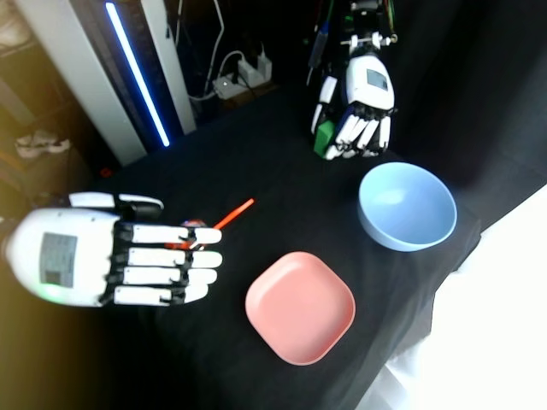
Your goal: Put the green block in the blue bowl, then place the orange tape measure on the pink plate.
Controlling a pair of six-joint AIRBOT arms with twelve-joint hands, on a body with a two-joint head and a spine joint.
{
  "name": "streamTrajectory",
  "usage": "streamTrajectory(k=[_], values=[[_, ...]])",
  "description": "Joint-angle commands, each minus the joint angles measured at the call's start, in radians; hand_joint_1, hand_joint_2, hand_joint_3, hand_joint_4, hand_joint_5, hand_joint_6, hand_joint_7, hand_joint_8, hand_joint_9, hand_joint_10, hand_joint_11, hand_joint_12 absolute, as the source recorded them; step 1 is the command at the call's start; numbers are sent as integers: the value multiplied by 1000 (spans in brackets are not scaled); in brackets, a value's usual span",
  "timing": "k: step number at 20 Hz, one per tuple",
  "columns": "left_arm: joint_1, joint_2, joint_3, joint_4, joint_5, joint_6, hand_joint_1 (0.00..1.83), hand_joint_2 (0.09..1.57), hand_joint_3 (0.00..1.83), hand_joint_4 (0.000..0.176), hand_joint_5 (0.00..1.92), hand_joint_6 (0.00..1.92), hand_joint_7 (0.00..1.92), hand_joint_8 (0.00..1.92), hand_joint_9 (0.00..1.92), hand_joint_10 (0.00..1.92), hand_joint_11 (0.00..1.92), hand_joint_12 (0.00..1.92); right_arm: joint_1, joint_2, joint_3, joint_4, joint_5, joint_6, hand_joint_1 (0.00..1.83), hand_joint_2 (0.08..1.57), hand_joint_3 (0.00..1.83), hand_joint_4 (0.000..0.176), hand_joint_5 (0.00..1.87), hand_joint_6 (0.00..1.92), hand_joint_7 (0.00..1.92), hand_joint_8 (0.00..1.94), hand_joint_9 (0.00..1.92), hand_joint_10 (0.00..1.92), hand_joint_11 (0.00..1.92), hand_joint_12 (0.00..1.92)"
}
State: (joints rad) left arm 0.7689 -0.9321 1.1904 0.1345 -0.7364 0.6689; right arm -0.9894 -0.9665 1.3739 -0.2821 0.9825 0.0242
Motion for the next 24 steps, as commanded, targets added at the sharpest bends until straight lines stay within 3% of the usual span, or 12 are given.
streamTrajectory(k=[1,3,5,8,10,11,13,15,16,19,22,24], values=[[-17,7,6,-19,-130,-4,1272,1078,0,0,1200,347,1017,1168,780,1275,352,1774,6,-3,5,48,106,11,936,1043,0,21,421,3,263,2,278,5,0,833],[-46,25,1,-13,-183,-4,1272,1092,0,0,1246,215,956,1281,842,1454,628,1863,6,-3,4,48,106,13,943,1045,0,0,425,3,267,3,281,4,0,807],[-93,45,-8,-1,-244,8,1263,1107,0,0,1180,351,923,1331,800,1437,635,1842,6,-3,4,48,106,15,923,1056,2,16,417,0,266,0,292,4,0,848],[-174,57,-11,2,-270,66,1264,1104,0,0,1201,334,916,1329,753,1210,424,1632,6,-4,5,48,106,15,950,1051,2,12,421,0,268,1,270,0,0,787],[-270,48,13,2,-221,115,1262,1107,0,0,1176,376,918,1340,752,1426,514,1798,6,-5,6,48,106,15,950,1052,2,0,420,0,267,0,270,1,0,786],[-327,35,31,6,-174,139,1187,1055,0,0,1164,605,889,1387,805,1673,658,1896,6,-7,8,48,106,15,944,1050,1,0,421,1,270,2,274,3,0,787],[-413,-7,87,6,-70,159,1259,1097,0,0,1179,456,920,1304,756,1436,519,1827,6,-10,14,46,106,15,969,1048,0,0,427,1,259,0,264,3,0,774],[-450,-65,159,-13,33,161,1175,1068,0,0,1131,683,847,1332,752,1678,617,1917,6,-20,24,43,106,20,990,1045,0,0,428,1,261,1,263,3,0,751],[-459,-99,201,-27,79,161,1242,1097,2,0,1140,542,905,1327,787,1619,647,1920,6,-26,30,41,106,24,994,1040,0,0,433,3,268,3,266,4,0,748],[-483,-214,335,-58,227,161,1271,1049,0,0,1169,507,1119,951,1013,963,829,1460,6,-29,35,33,106,31,1015,1045,0,0,429,0,270,0,267,0,0,760],[-490,-277,410,-82,291,161,1265,1052,1,0,1118,606,1142,889,1082,855,882,1455,7,-35,40,30,106,34,1030,1046,1,7,430,0,275,0,266,3,0,745],[-501,-291,421,-81,301,161,1254,1088,1,0,1038,685,1060,1052,935,906,682,1562,7,-36,42,30,107,34,949,1058,5,19,413,0,275,0,289,7,0,797]])
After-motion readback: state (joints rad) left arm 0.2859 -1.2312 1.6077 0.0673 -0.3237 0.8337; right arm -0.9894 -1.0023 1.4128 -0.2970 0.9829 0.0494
